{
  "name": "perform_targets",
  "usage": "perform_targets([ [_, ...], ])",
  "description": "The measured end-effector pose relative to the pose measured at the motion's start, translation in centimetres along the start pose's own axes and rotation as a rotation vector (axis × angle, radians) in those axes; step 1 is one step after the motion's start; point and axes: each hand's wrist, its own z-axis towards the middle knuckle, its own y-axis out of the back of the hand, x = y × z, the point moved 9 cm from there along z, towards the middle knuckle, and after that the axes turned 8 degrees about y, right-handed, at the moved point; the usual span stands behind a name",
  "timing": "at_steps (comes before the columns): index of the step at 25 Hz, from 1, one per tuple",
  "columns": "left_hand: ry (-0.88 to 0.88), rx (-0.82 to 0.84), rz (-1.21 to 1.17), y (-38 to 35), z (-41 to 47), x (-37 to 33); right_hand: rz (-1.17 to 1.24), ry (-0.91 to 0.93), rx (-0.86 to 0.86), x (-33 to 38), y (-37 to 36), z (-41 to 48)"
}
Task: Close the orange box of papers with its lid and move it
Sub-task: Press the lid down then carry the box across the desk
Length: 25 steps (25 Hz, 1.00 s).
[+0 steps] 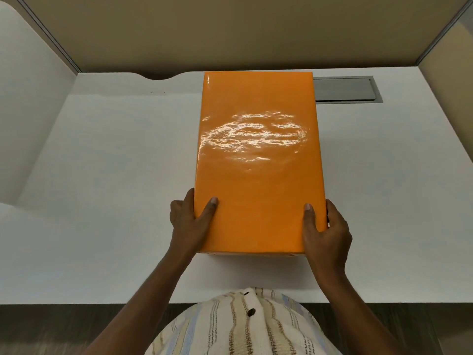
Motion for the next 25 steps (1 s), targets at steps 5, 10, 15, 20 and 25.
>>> perform_targets([
  [5,-0.007,-0.034,0.019,-0.2,0.3,0.4,-0.018,0.001,0.034,-0.7,-0.9,0.4],
  [10,0.021,-0.026,0.023,-0.5,0.8,0.8,-0.112,0.001,0.103,-1.2,-2.0,1.2],
  [15,0.062,0.029,-0.052,-0.2,2.2,0.6,-0.226,-0.074,0.345,-1.9,-3.6,2.3],
  [20,-0.038,-0.015,-0.116,0.7,5.6,-3.1,-0.273,-0.032,0.384,-0.1,-4.8,5.8],
  [25,-0.157,-0.014,-0.165,0.3,7.0,-5.3,-0.245,-0.070,0.340,0.1,-6.2,9.1],
])
